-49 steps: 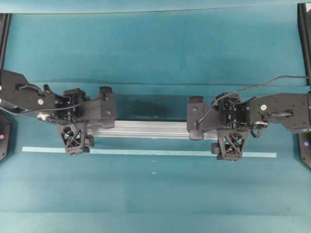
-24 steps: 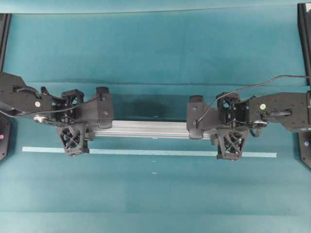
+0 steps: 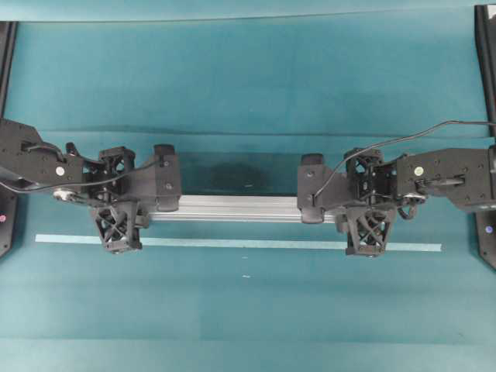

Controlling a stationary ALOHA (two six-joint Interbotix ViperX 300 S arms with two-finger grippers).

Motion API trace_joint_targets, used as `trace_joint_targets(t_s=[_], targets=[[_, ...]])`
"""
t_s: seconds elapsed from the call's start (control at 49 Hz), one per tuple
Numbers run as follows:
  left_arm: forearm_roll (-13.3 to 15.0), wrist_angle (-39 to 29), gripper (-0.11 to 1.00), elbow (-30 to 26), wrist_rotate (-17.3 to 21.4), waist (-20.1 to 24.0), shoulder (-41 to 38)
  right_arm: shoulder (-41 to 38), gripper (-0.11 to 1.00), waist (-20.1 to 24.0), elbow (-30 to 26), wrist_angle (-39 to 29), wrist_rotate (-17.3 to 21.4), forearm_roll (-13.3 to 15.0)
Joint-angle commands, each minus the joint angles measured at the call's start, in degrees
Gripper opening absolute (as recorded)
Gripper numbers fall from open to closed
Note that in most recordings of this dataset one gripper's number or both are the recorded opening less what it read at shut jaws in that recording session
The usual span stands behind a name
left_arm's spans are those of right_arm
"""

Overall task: Lift the metal rail with both hands and move it towards you.
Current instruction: 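Lift the rail off the table with both grippers together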

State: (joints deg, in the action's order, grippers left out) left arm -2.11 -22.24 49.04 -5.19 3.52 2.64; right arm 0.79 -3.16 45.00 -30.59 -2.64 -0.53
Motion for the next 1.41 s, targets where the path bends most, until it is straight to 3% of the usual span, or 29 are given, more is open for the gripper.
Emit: trace_joint_targets(t_s=[0.0, 0.286, 0.756, 1.083, 1.389], targets=[[0.35, 0.62, 0.38, -0.70, -0.79, -0.88, 0.09, -0.44, 0.40, -0.09, -0.44, 0.35, 0.18, -0.35], [0.26, -2.02, 0.37, -2.37, -0.70, -0.88, 2.29, 1.67, 0.40, -0.79, -2.37, -2.64, 0.18, -0.35], [0.35, -20.39, 0.34, -14.15, -0.35, -1.67, 14.15, 11.16, 0.40, -0.88, -15.91, -27.51, 0.35, -2.46], [0.26, -34.80, 0.32, -24.35, 0.00, -2.64, 15.73, 12.30, 0.40, -0.79, -23.47, -38.67, 0.70, -5.71], [0.26, -44.21, 0.32, -32.26, 0.09, -2.64, 15.73, 12.83, 0.40, -0.53, -31.03, -48.87, 6.86, -5.62]])
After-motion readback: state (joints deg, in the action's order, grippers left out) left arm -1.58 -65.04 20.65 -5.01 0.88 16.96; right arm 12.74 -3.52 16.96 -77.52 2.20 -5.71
